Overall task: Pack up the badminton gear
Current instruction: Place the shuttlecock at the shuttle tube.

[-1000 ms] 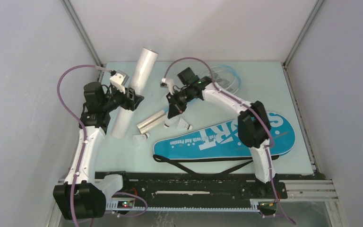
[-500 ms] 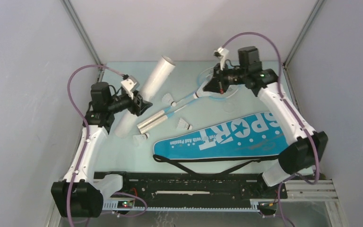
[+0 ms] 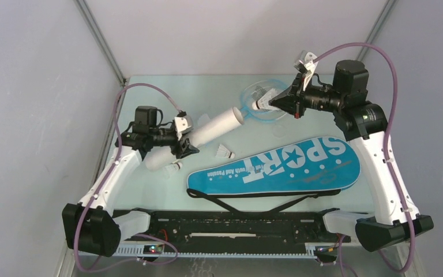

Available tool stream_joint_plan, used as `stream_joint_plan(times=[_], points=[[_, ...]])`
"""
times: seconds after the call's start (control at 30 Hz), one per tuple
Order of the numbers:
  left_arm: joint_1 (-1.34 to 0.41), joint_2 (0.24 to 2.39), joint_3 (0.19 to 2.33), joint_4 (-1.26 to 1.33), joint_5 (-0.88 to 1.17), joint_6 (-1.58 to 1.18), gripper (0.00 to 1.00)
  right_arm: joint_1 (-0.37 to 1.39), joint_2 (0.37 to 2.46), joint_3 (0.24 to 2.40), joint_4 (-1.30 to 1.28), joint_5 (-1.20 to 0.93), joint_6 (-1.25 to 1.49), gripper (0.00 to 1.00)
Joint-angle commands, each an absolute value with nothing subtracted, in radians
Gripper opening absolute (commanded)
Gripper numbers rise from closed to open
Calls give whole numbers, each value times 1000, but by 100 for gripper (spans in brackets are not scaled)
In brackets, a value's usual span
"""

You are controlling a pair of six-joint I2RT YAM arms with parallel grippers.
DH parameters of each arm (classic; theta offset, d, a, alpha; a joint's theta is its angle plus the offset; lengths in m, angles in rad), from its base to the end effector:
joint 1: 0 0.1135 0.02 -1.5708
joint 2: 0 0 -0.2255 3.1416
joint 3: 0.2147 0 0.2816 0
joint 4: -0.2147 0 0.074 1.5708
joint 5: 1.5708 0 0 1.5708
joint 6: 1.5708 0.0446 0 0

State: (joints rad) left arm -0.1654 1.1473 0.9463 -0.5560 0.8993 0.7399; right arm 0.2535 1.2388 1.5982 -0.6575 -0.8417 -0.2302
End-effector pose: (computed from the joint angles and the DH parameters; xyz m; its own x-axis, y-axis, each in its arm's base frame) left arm 0.2733 -0.0810 0.2531 -0.0527 0.4341 -0.8993 0.9469 0.3078 0.0930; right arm 0.2647 0.1029 0.4492 -0.0812 -0.1781 -0.9807 -0.8994 0.4370 -0.0048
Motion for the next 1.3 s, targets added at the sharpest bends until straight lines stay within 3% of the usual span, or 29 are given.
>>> stream_joint_plan(times=[0.0,1.07,1.13,1.27], points=[[-193,1147,1005,-588,954,852,17,283,1238,1592,-689,-854,-271,0],[-229,1120,950,-491,1015,795,18,460,1336,1425,-476,-988,-71,0],[-229,1117,944,-487,1010,798,19,459,1342,1428,-472,-1006,-68,5],[-229,1114,937,-485,1004,803,18,448,1335,1430,-485,-1023,-85,29]])
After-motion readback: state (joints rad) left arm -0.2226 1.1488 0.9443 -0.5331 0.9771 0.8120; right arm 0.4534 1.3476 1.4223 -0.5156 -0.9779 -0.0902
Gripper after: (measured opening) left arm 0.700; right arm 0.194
